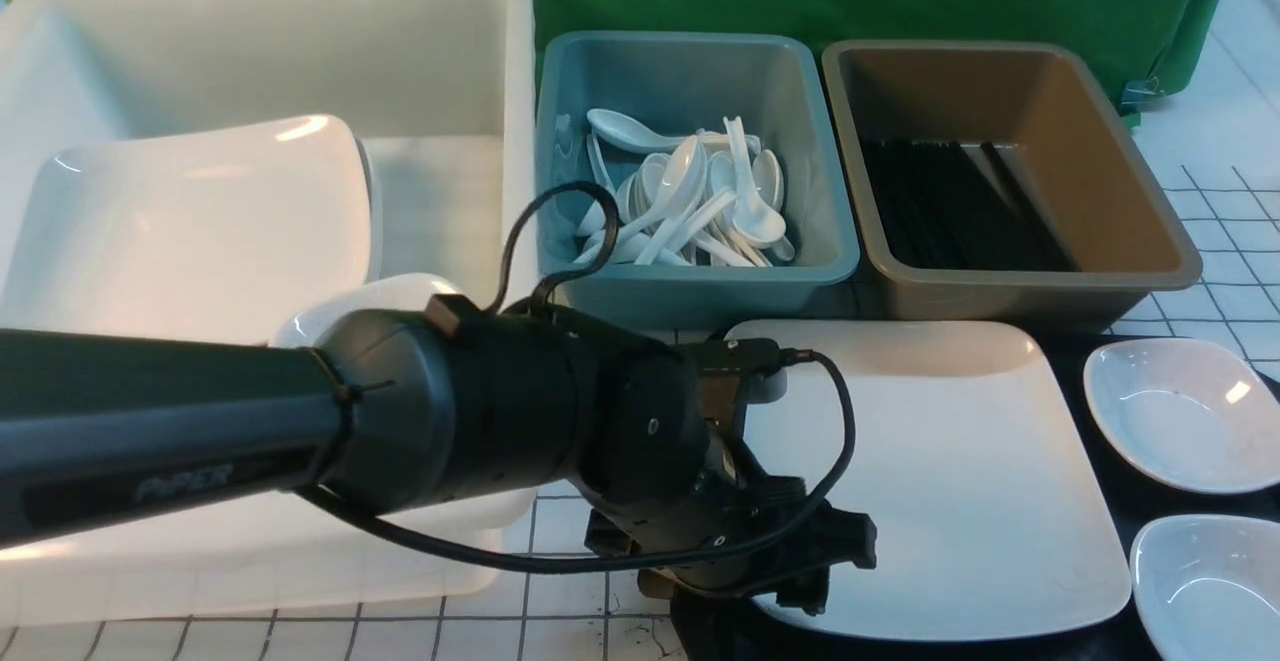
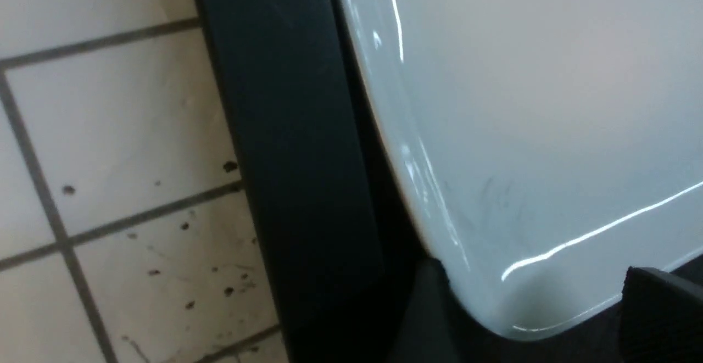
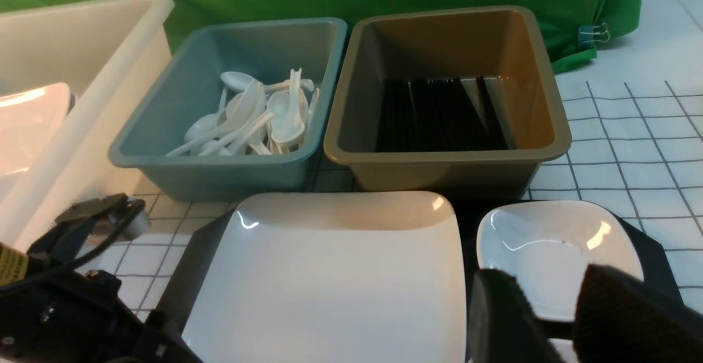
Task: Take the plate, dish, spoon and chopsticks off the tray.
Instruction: Use the left arm to grab a plate from the dinner plate
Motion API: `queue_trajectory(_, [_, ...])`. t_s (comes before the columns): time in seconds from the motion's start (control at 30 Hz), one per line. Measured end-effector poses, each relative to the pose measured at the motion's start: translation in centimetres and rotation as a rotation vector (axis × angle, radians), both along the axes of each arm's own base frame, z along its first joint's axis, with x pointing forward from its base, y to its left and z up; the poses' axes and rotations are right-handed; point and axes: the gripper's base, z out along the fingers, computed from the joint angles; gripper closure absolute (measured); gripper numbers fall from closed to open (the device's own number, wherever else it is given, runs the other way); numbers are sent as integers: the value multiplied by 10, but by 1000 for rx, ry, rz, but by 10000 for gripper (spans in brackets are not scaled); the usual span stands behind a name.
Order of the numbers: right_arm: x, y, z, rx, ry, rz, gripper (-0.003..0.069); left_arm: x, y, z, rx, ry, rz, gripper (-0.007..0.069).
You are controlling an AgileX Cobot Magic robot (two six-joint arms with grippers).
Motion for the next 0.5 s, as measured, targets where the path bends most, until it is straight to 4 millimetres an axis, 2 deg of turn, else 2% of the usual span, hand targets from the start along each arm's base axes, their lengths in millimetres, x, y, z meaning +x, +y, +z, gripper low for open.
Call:
queue_trajectory(0.17, [0, 0, 0, 0, 0, 0, 439, 3, -3, -9, -10, -1, 19, 198])
queue_trajectory(0.5, [0, 0, 0, 0, 0, 0, 426, 7, -7, -14, -46, -12, 56, 238])
